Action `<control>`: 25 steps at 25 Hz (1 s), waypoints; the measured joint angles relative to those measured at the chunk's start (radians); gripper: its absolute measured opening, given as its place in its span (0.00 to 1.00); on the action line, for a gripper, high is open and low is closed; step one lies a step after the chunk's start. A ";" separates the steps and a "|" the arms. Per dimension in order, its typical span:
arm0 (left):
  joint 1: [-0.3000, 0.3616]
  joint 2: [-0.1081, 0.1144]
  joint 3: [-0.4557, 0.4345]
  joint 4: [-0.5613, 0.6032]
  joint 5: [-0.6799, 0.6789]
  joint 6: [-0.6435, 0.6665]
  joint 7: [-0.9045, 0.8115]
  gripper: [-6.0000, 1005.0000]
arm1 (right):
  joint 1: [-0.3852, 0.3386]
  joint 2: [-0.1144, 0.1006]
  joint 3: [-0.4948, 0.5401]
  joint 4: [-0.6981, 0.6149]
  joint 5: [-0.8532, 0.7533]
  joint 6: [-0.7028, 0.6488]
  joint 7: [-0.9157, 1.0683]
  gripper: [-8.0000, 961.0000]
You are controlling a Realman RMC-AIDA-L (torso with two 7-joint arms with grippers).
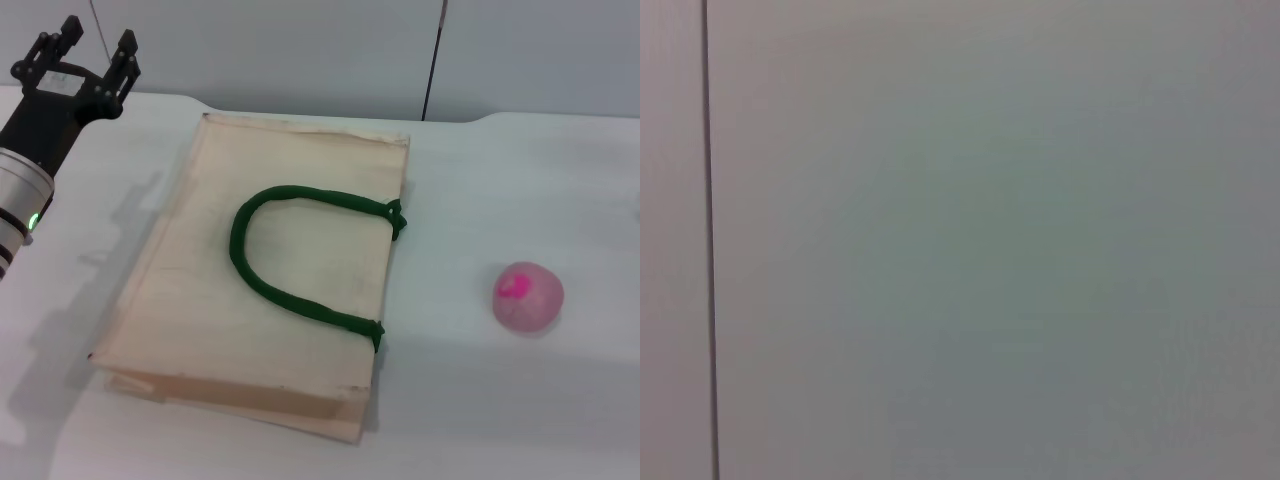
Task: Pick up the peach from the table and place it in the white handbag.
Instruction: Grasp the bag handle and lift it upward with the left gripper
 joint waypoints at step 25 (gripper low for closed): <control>-0.051 0.010 0.011 -0.141 0.218 -0.105 -0.505 0.64 | -0.006 -0.021 -0.017 -0.086 -0.151 -0.103 0.260 0.84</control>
